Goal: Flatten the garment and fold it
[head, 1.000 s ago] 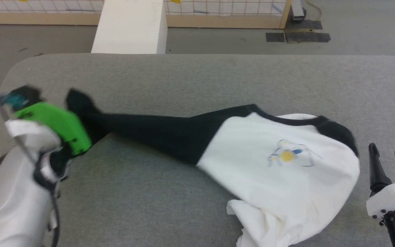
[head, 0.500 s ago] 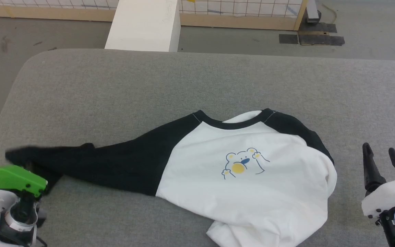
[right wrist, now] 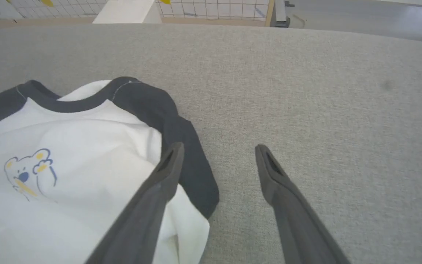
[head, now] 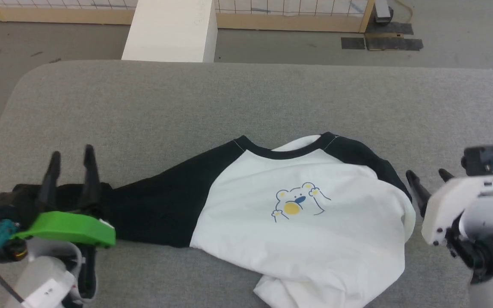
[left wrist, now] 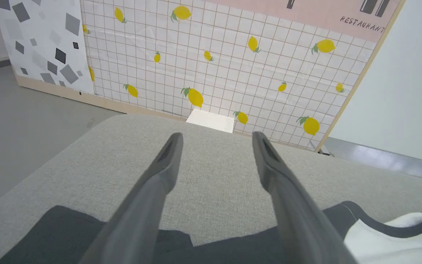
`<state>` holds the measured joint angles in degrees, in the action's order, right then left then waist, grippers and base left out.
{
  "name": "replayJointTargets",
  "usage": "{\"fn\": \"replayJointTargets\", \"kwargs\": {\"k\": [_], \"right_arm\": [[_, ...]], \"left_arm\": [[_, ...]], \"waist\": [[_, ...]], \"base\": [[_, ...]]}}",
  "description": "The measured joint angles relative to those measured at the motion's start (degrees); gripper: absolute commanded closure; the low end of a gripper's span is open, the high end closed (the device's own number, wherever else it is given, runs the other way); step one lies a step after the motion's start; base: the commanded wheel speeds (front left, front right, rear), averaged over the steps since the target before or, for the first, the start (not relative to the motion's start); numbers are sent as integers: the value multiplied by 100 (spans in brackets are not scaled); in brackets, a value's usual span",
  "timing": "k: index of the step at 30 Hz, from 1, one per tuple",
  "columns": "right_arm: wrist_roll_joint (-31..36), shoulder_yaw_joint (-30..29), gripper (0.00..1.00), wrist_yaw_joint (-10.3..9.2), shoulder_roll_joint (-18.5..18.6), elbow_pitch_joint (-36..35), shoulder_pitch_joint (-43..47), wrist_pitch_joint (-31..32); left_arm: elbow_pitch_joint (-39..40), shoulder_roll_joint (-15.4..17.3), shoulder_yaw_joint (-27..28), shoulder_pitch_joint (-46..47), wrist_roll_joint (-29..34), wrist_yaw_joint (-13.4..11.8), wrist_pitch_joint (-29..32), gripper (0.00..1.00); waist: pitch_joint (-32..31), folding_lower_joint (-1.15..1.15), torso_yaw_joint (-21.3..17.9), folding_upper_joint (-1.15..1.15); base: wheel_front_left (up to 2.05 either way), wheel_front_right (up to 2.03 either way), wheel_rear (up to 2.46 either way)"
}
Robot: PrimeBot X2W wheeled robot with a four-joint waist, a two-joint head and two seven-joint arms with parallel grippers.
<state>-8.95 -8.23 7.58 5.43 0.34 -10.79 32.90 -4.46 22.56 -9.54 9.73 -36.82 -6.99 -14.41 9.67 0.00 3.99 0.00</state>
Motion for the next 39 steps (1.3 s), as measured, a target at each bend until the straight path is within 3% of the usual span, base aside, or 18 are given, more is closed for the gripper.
{"fn": "replayJointTargets", "kwargs": {"k": [4,8,12,16,17,18,25,33,36,37,39], "right_arm": [[108,400,0,-1,431,183,-568,1118],[41,913,0,-1,670,423,-890,1859],[-122,1269,0,0,743,668,-943,2205],[-180,1323,0,0,777,836,-943,2146],[-180,1284,63,0,773,888,-943,2091],[-179,1243,100,0,776,918,-943,2007],[-54,528,100,0,982,901,-1309,1559],[859,-377,100,0,1677,951,-1800,1529],[1031,-501,100,0,1628,1234,-1788,1590],[1056,-530,0,0,1544,1300,-1782,1547],[1054,-555,0,1,1399,1325,-1777,1415]], "left_arm": [[-126,-152,-156,-1,342,143,-14,0],[-181,-343,-96,26,499,200,-26,0],[-247,-485,0,36,649,290,-31,0],[-328,-597,88,41,726,385,-32,0],[-348,-624,113,43,730,402,-32,0],[-357,-644,134,42,754,422,-32,0],[-396,-779,320,41,814,532,-32,0],[-430,-839,390,44,934,625,-32,0],[-464,-842,415,55,936,653,-32,0],[-489,-844,419,61,936,660,-32,0],[-541,-857,419,63,936,679,-32,0]], "waist": [[115,0,23,0],[237,0,99,0],[345,0,180,0],[432,0,253,0],[446,0,268,0],[455,0,278,0],[426,0,235,0],[485,0,254,0],[525,0,255,0],[519,0,253,0],[487,0,253,0]], "base": [[0,0,0],[0,0,0],[0,0,0],[0,0,0],[0,0,0],[0,0,0],[0,0,0],[0,0,0],[0,0,0],[0,0,0],[0,0,0]]}}
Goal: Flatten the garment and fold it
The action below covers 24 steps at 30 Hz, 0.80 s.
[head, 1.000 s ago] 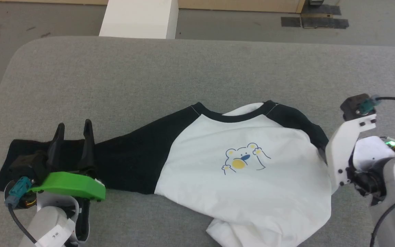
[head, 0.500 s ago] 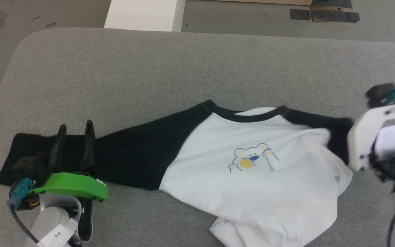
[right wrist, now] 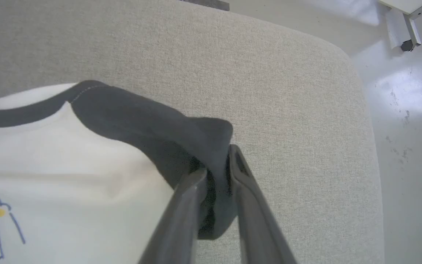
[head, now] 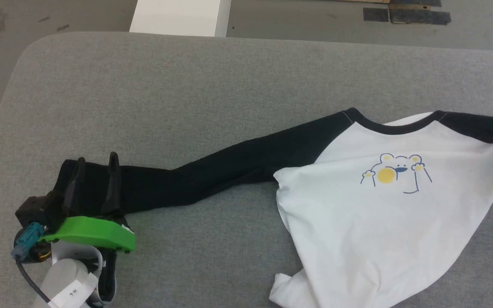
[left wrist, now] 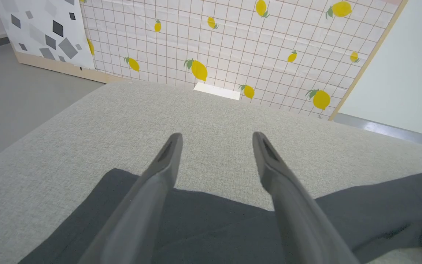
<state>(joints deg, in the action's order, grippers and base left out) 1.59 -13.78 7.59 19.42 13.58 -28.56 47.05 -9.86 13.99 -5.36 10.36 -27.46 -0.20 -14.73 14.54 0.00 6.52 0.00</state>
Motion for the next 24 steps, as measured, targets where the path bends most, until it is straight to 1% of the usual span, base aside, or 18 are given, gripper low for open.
{"fn": "replayJointTargets", "kwargs": {"k": [4,7,10,12,14,16,17,18,19,20,24], "right_arm": [[-202,-260,0,-1,-287,-268,-1,-646],[-505,-501,0,-1,-606,-643,23,-1391],[-669,-525,0,0,-917,-961,332,-1904],[-747,-512,0,0,-1061,-1115,678,-2118],[-786,-488,0,-2,-1163,-1229,985,-2217],[-833,-486,0,-2,-1278,-1373,1284,-2274],[-853,-495,0,-2,-1323,-1411,1382,-2286],[-882,-502,0,-2,-1360,-1434,1475,-2285],[-878,-497,0,-2,-1380,-1435,1556,-2284],[-877,-500,0,-2,-1390,-1437,1621,-2283],[-875,-508,0,-2,-1425,-1465,1705,-2259]], "left_arm": [[-81,-59,-40,4,-3,21,0,0],[-70,-171,-82,8,-45,46,10,0],[-1,-297,-189,35,-183,92,182,0],[63,-401,-355,102,-333,172,472,0],[99,-593,-563,207,-520,243,902,0],[140,-799,-862,320,-854,385,1416,0],[136,-882,-981,364,-1072,414,1670,0],[103,-916,-1202,422,-1112,417,2012,0],[52,-955,-1369,466,-1154,400,2351,0],[-41,-991,-1546,503,-1261,302,2783,0],[-355,-1022,-2205,629,-1221,12,4009,0]], "waist": [[-142,0,-9,0],[-281,0,-27,0],[-419,0,-68,0],[-510,0,-111,0],[-588,0,-151,0],[-666,0,-209,0],[-689,0,-241,0],[-712,0,-283,0],[-734,0,-325,0],[-757,0,-368,0],[-802,0,-524,0]], "base": [[0,0,0],[0,0,0],[0,0,0],[0,0,0],[0,0,0],[0,0,0],[0,0,0],[0,0,0],[0,0,0],[0,0,0],[0,0,0]]}}
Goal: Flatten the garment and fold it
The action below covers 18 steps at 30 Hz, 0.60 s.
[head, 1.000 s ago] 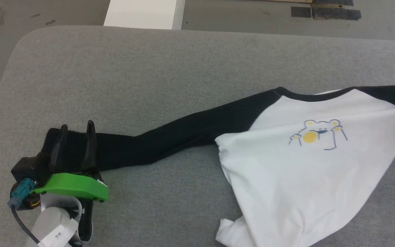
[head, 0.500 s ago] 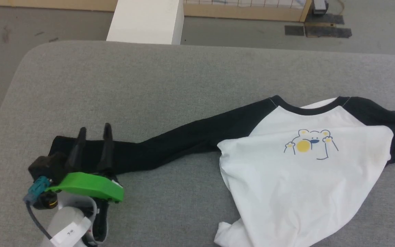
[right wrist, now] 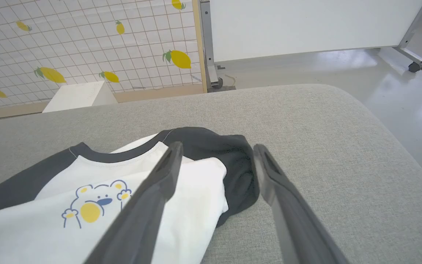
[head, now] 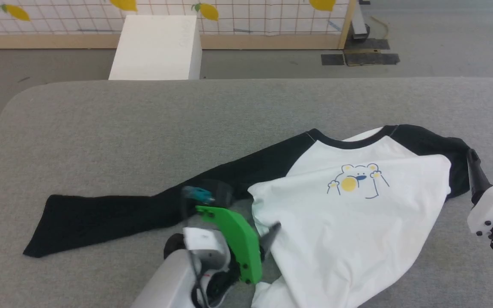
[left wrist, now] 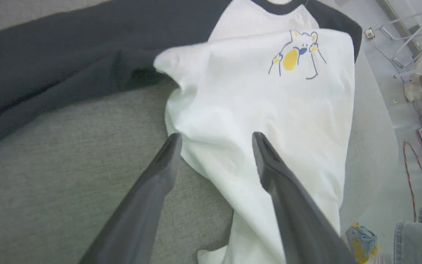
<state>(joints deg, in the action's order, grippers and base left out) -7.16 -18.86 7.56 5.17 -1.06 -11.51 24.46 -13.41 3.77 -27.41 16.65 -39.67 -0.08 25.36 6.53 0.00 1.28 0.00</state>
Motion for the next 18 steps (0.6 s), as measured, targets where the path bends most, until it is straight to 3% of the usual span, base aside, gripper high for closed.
{"fn": "replayJointTargets", "kwargs": {"k": [6,10,11,12,18], "right_arm": [[-7,-7,0,0,-25,-96,7,7],[-13,-30,0,0,-32,-123,7,2],[-12,-38,0,0,-32,-124,7,-5],[-14,-52,0,0,-32,-124,7,-11],[-10,-93,0,0,-57,-93,17,-97]], "left_arm": [[-591,29,-733,481,538,-279,1054,0],[-849,27,-939,638,649,-297,1328,0],[-872,21,-978,662,631,-285,1367,67],[-899,18,-1000,695,616,-235,1397,100],[-883,47,-702,675,64,-53,1608,100]], "waist": [[29,0,-246,0],[86,0,-377,0],[105,0,-403,0],[126,0,-420,0],[172,0,-405,0]], "base": [[0,0,0],[0,0,0],[0,0,0],[0,0,0],[0,0,0]]}}
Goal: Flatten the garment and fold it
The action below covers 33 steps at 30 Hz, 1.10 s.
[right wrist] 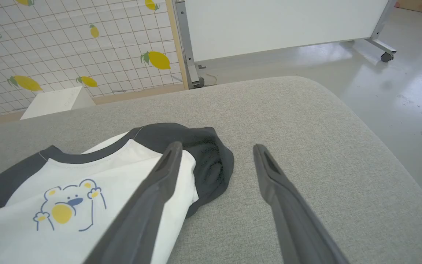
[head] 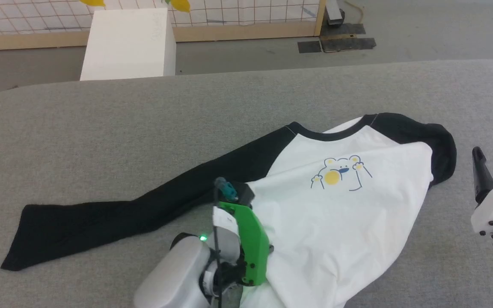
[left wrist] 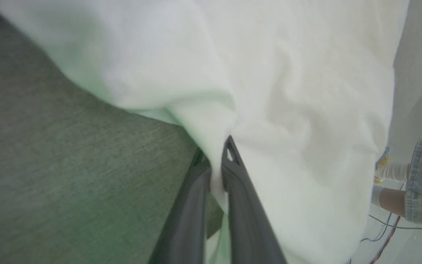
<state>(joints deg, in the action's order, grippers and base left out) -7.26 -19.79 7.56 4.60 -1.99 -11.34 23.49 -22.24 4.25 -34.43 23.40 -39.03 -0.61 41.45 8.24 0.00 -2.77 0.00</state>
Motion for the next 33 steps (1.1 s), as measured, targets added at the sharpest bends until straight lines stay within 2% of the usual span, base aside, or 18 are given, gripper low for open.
{"fn": "replayJointTargets", "kwargs": {"k": [2,6,10,13,17,20,21,22,24,25,28,31,33], "right_arm": [[13,-4,0,0,-2,33,16,-20],[21,38,0,0,-15,111,58,-63],[23,85,0,0,-36,169,94,-85],[23,113,0,0,-56,203,95,-91],[33,162,0,0,-77,232,94,-91],[69,175,0,0,-87,259,93,-91],[69,178,0,0,-91,270,92,-91],[69,196,0,0,-91,279,87,-91],[69,231,0,0,-97,299,84,-82],[69,253,0,0,-102,303,81,-81],[69,288,0,0,-96,305,76,-56],[67,324,0,0,-76,319,76,49],[68,350,0,0,-65,318,76,123]], "left_arm": [[127,113,141,-55,-190,2,111,100],[683,758,519,-460,-515,-71,472,100],[1430,1394,911,-1172,-720,-370,745,100],[1962,1736,1104,-1742,-903,-622,921,100],[2514,2001,1155,-2461,-1058,-857,1237,100],[2720,1960,1157,-2763,-1271,-905,1269,100],[2792,1867,1236,-2832,-1395,-904,1181,78],[2856,1783,1295,-2852,-1439,-902,1066,0],[2981,1605,1474,-2855,-1644,-887,867,0],[3120,1410,1778,-2816,-1763,-810,471,0],[3239,1296,2380,-2627,-1800,-547,-396,0],[3193,1332,2806,-2318,-1411,-209,-1458,0],[3140,1402,2976,-2163,-859,11,-2283,0]], "waist": [[-22,0,49,0],[-94,0,170,0],[-147,0,326,0],[-159,0,454,0],[-141,0,611,0],[-126,0,704,0],[-122,0,741,0],[-118,0,767,0],[-118,0,796,0],[-124,0,810,0],[-139,0,802,0],[-137,0,782,0],[-127,0,761,0]], "base": [[0,0,0],[0,0,0],[0,0,0],[0,0,0],[0,0,0],[0,0,0],[0,0,0],[0,0,0],[0,0,0],[0,0,0],[0,0,0],[0,0,0],[0,0,0]]}}
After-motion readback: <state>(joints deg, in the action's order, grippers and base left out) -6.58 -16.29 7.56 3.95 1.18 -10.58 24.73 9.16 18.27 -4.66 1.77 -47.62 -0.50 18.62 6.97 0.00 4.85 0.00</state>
